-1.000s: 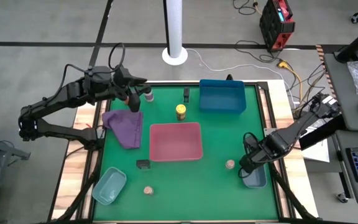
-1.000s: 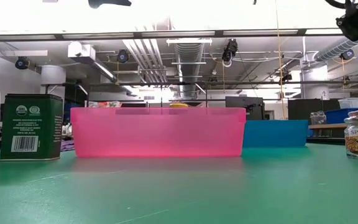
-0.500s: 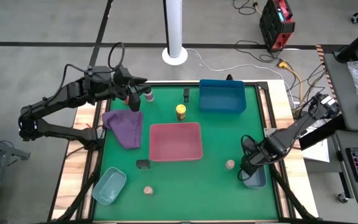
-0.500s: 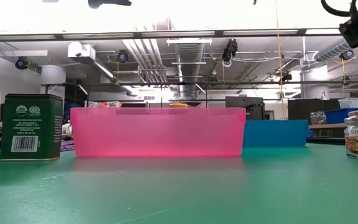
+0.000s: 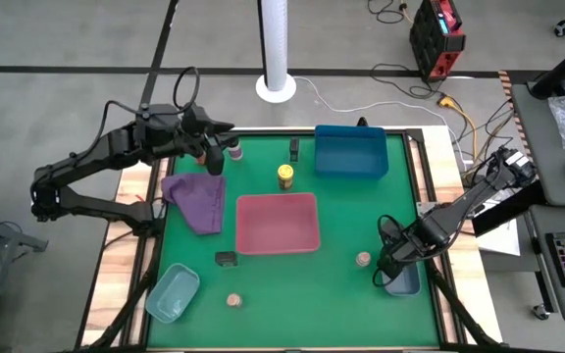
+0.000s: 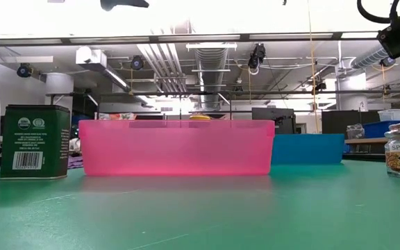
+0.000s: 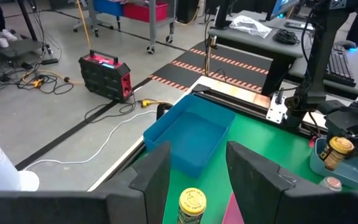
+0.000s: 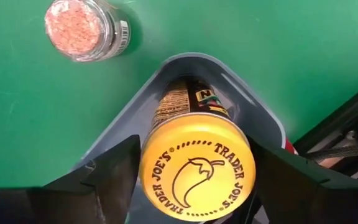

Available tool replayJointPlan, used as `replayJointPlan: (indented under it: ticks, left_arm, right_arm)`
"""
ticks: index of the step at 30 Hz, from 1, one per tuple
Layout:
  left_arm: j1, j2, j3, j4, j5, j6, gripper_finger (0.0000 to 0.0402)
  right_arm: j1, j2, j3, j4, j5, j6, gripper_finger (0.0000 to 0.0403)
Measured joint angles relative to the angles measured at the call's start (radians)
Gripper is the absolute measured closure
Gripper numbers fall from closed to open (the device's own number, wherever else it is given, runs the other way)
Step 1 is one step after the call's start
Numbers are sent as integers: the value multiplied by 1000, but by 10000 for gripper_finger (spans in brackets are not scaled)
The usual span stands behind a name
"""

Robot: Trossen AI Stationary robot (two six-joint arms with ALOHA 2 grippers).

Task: Sort spices by type
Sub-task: Put the right yellow seasoning bottle into the gray bin, then put the bottom black seasoning can into the pink bin

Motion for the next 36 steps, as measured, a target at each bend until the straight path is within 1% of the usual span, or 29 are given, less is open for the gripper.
replayJointPlan:
  ticks: [3,6,9,15,21,25,27,36]
  left_arm:
    - [0,6,0,0,0,0,260]
    - [0,8,0,0,0,8,260]
    - [0,7,0,0,0,18,260]
    - [0,7,0,-2,0,23,261]
    - [0,7,0,-2,0,48,260]
    - [0,6,0,-1,1,49,260]
    - [0,6,0,-1,0,56,260]
    - [0,14,0,0,1,83,260]
  right_arm:
    - [0,0,0,-5,-3,39,112]
    - [0,0,2,-6,-33,74,96]
    - [0,0,24,-5,-35,95,79]
    - [-1,0,53,-16,-27,99,56]
    - [-1,0,68,-16,-21,158,55]
    - [-1,0,94,-14,46,224,53]
    - [-1,0,106,-22,63,242,52]
    - [-1,0,142,-172,36,262,51]
